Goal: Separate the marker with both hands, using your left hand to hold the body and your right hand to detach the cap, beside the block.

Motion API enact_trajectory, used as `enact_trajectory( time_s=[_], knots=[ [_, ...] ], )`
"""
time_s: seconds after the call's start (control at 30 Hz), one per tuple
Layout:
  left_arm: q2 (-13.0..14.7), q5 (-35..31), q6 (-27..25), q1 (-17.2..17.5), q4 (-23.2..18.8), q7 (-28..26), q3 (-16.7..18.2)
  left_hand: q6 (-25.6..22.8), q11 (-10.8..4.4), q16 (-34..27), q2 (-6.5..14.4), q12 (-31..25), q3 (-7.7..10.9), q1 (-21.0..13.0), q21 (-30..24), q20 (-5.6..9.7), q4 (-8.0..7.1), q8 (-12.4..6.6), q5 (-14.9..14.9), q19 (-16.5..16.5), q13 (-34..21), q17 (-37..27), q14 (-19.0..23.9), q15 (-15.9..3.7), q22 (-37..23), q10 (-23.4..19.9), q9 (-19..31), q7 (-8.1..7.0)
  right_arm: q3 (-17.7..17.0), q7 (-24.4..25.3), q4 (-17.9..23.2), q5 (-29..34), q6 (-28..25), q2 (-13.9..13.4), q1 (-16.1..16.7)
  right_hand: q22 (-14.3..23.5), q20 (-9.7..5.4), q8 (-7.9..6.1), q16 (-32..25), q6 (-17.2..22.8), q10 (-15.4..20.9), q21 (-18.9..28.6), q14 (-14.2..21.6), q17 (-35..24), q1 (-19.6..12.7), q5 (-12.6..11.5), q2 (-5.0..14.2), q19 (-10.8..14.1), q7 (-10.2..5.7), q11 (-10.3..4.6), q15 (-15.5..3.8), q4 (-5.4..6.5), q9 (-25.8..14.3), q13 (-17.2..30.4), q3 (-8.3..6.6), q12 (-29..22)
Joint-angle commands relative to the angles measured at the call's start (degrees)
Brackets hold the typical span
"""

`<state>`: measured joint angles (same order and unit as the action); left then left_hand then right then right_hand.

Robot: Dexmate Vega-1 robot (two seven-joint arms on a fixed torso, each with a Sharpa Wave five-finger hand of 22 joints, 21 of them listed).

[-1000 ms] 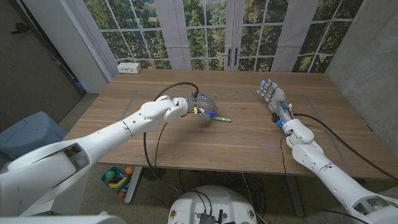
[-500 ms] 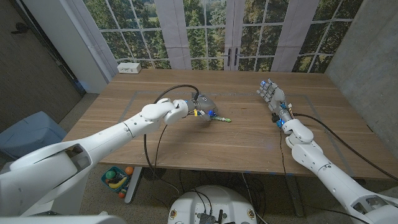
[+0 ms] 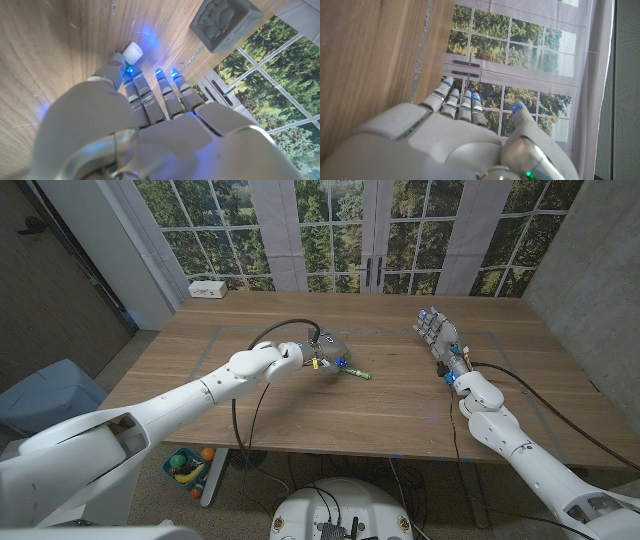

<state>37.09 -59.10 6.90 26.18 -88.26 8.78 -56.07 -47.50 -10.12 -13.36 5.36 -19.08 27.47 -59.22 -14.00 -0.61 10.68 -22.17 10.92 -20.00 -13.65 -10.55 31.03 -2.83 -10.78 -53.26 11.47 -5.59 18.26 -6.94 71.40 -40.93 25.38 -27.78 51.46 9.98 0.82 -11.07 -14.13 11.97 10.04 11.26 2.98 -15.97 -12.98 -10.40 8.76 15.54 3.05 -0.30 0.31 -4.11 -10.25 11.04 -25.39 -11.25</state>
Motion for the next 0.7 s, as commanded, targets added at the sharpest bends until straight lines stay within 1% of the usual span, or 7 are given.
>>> enact_trajectory(
  time_s=[0.03,0.13,0.3,0.7],
  knots=[
    [-0.5,-0.7,-1.6,0.2,1.1,-2.3,-0.6,-3.1,-2.56,-0.8,1.9,-1.4,-0.02,-4.1,-0.5,0.31,0.25,-0.71,0.6,-1.2,-2.1,-0.3,1.9,-10.18,-0.1,-6.1,0.9,1.32,0.0,0.3,-0.1,0.2,-0.3,-0.2,-0.3,0.2,0.29,-0.09,-0.4,0.3,0.4,0.4,0.6,0.0,0.5,-0.2,0.1,0.2,-0.28,0.03,0.07,-0.29,-0.3,0.3,0.16,-0.2],
    [-0.5,-0.6,-1.9,0.3,1.1,-2.4,-0.6,-3.6,-2.45,-1.1,2.0,-1.6,-0.3,-5.2,-0.6,0.61,0.21,-1.17,0.6,-1.6,-2.5,-0.5,2.8,-10.4,-0.1,-7.0,1.4,1.35,0.0,0.4,-0.1,0.2,-0.3,-0.2,-0.3,0.2,0.27,-0.07,-0.4,0.3,0.3,0.4,0.6,0.0,0.5,-0.2,0.09,0.3,-0.25,0.09,0.06,-0.29,-0.3,0.3,0.18,-0.2],
    [-0.5,0.2,-2.1,0.3,0.9,-1.9,-0.5,-4.4,-2.28,-1.7,1.8,-2.0,-0.81,-6.4,-0.6,1.03,0.16,-1.87,0.6,-1.9,-3.2,-0.8,4.2,-10.64,-0.1,-7.9,2.0,1.93,0.1,0.3,-0.2,0.6,0.1,-0.3,-0.3,0.2,0.3,-0.07,-0.4,0.3,0.4,0.4,0.6,0.0,0.5,-0.2,0.09,0.3,-0.27,0.06,0.12,-0.3,-0.3,0.3,0.19,-0.2],
    [-0.3,3.8,-4.0,1.3,-0.6,-1.0,1.3,-6.2,-2.08,-2.2,1.1,-3.0,-1.73,-7.7,-0.6,1.48,0.16,-2.7,1.1,-2.1,-4.3,-1.1,5.9,-10.78,0.0,-9.7,2.2,2.59,0.1,0.8,0.7,1.0,0.0,-0.8,0.0,0.2,0.34,-0.05,-0.4,0.3,0.4,0.4,0.5,0.0,0.5,-0.2,0.13,0.2,-0.25,-0.02,0.09,-0.34,-0.3,0.3,0.19,-0.2]
  ],
)
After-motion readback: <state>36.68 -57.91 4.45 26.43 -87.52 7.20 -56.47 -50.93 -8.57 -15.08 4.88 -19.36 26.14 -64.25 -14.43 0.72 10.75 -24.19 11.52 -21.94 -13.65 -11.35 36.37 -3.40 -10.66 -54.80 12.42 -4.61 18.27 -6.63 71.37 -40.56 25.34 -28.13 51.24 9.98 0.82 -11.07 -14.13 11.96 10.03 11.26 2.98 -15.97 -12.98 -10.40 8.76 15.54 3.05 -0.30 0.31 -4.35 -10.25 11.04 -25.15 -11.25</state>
